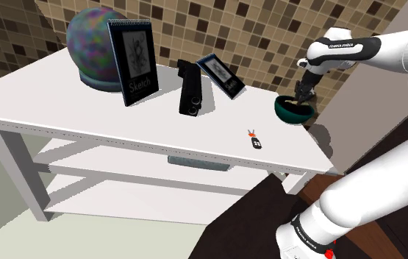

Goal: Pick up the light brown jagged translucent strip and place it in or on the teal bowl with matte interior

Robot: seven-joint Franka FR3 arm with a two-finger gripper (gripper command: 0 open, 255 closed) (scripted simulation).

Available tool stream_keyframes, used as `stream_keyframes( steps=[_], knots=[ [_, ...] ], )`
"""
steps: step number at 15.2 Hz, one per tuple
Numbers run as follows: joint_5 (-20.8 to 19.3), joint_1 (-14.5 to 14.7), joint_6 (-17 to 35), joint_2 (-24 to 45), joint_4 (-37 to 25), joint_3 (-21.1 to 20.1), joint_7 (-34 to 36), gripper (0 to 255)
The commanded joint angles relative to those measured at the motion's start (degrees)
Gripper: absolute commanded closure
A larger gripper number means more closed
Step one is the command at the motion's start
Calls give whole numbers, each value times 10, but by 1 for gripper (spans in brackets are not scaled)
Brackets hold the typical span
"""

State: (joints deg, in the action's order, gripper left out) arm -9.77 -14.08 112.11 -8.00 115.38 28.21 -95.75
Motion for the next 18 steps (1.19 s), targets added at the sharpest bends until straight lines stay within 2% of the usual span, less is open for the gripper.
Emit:
stream_keyframes(
  steps=[1, 8, 9, 14, 18],
  knots=[
    [0, 0, 8, 2, 6, 1, 0, 255],
    [0, 0, 8, 2, 6, 1, 0, 255],
    [0, 0, 8, 2, 6, 1, 0, 0],
    [0, 0, 8, 2, 6, 1, 0, 0],
    [-1, 4, -64, -11, -53, -8, 2, 0]
  ],
)
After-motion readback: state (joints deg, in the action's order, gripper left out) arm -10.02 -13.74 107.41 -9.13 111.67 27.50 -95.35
